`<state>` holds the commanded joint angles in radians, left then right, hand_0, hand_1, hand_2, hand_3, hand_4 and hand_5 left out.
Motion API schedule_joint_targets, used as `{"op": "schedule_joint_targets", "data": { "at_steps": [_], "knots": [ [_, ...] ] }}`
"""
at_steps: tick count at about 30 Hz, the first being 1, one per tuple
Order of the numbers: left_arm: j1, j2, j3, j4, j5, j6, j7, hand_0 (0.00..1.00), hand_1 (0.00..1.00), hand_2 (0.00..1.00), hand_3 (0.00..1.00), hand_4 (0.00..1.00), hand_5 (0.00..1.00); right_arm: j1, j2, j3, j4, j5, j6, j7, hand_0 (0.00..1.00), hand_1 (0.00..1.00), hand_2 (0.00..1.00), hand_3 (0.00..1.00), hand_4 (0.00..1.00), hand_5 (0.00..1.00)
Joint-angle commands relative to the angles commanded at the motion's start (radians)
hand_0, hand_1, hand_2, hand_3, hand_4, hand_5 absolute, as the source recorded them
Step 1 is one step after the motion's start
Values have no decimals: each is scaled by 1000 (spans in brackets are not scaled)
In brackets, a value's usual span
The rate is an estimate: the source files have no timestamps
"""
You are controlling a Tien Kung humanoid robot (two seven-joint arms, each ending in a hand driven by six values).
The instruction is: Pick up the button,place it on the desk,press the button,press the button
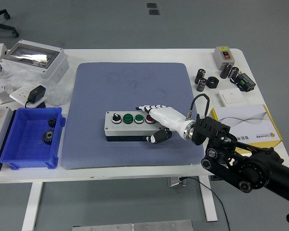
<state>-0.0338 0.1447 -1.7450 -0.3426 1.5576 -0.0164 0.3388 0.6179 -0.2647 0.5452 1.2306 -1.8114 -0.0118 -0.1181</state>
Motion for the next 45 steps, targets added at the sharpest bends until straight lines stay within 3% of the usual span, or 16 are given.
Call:
{"op": "schedule_joint_targets", "data": {
  "at_steps": [9, 14, 18, 20, 26, 27, 32, 33, 38, 39, 44, 45],
  "knots": [
    [0, 0, -2, -1, -1, -5, -2, 571, 491, 478, 596, 114, 2, -5, -56, 45, 86, 52, 49, -7, 998, 998, 998, 998, 804, 105],
    [4, -1, 0, -1, -8, -4, -4, 571, 491, 478, 596, 114, 2, -30, -146, 140, 200, 157, 115, -13, 998, 998, 998, 998, 804, 105],
    [6, -1, 3, -2, -14, -1, -3, 569, 489, 474, 597, 111, 2, -45, -223, 227, 293, 225, 89, -32, 998, 998, 998, 998, 816, 97],
    [7, -1, 5, -2, -16, 2, -1, 569, 489, 474, 597, 111, 2, -45, -265, 272, 332, 250, 102, -69, 998, 998, 998, 998, 816, 97],
    [4, 1, 4, 0, -11, 8, 2, 568, 487, 473, 596, 113, 2, -7, -335, 274, 343, 337, 278, -212, 998, 998, 998, 998, 810, 106],
    [3, 1, 5, 0, -10, 9, 2, 570, 488, 474, 597, 117, 2, -1, -338, 265, 345, 347, 301, -227, 998, 998, 998, 998, 711, 170],
    [0, 2, 5, -1, -9, 9, 5, 570, 488, 474, 597, 117, 2, 39, -354, 216, 363, 426, 435, -271, 998, 998, 998, 998, 711, 170],
    [-1, 3, 5, -1, -9, 9, 5, 569, 488, 474, 598, 116, 2, 43, -357, 210, 365, 443, 457, -268, 253, 595, 630, 998, 338, 438],
    [-1, 9, 5, -2, -7, 9, 8, 569, 488, 474, 598, 116, 2, 53, -353, 186, 354, 546, 539, -210, 253, 595, 630, 998, 338, 438],
    [-1, 9, 5, -3, -7, 10, 9, 567, 487, 472, 598, 109, 2, 53, -349, 184, 350, 560, 541, -202, 158, 585, 548, 998, 172, 335],
    [-1, 8, 3, -3, -2, 7, 8, 567, 487, 472, 598, 109, 2, 42, -300, 158, 315, 576, 502, -159, 158, 585, 548, 998, 172, 335],
    [-1, 8, 2, -2, -1, 7, 8, 567, 487, 471, 597, 110, 2, 38, -285, 156, 305, 568, 489, -154, 118, 389, 287, 998, 125, 246]
  ]
}}
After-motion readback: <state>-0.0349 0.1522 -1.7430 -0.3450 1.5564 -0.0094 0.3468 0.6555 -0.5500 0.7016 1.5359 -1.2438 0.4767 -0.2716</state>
